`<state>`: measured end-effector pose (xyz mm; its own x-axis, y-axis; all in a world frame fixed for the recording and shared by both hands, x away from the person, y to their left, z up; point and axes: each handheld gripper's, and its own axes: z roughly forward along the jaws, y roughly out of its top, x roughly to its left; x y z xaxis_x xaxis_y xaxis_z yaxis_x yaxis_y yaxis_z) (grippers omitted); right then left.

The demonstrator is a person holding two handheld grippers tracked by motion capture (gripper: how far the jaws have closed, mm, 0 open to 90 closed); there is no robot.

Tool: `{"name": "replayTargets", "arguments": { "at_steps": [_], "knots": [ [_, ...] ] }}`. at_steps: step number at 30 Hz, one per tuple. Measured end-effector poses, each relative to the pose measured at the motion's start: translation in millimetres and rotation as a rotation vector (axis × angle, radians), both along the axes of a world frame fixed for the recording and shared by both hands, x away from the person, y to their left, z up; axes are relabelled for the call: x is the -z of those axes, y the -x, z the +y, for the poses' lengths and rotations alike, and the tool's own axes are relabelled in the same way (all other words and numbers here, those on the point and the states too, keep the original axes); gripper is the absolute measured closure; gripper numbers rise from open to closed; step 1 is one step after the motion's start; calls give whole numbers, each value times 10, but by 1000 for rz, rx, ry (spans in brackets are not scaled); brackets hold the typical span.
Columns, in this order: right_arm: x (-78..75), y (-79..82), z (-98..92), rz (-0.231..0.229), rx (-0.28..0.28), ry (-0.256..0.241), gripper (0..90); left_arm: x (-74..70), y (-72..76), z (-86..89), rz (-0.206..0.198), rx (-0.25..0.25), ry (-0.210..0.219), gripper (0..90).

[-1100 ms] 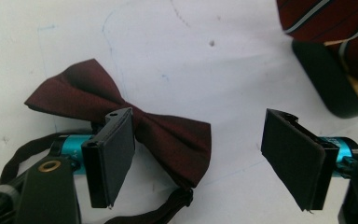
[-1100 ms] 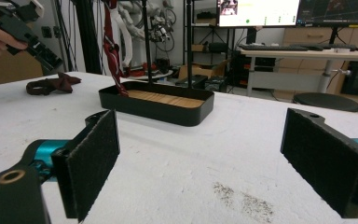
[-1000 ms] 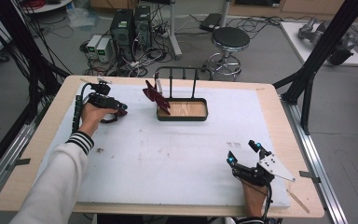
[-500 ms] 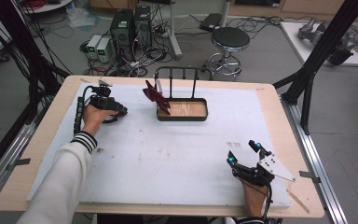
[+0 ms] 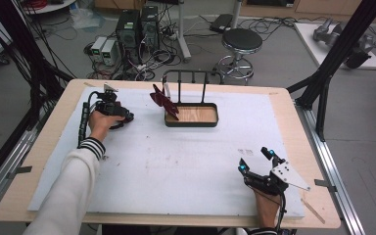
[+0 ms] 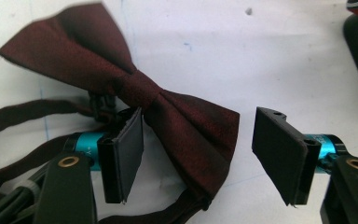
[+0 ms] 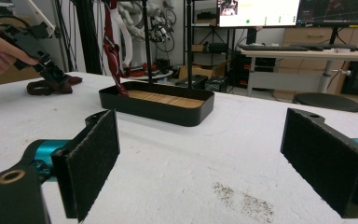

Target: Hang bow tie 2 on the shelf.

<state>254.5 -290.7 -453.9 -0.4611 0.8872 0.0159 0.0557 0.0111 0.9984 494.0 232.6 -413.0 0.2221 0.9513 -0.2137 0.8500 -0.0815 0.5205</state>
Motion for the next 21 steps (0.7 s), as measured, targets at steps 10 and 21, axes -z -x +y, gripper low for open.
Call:
{"name": "replayTargets", "arguments": {
  "at_steps": [10,21],
  "knots": [
    [1,0,0,0,1,-2,108,59,3,-9,20,-3,14,375],
    [1,1,0,1,1,-3,108,80,3,31,20,-9,49,593]
  ]
}}
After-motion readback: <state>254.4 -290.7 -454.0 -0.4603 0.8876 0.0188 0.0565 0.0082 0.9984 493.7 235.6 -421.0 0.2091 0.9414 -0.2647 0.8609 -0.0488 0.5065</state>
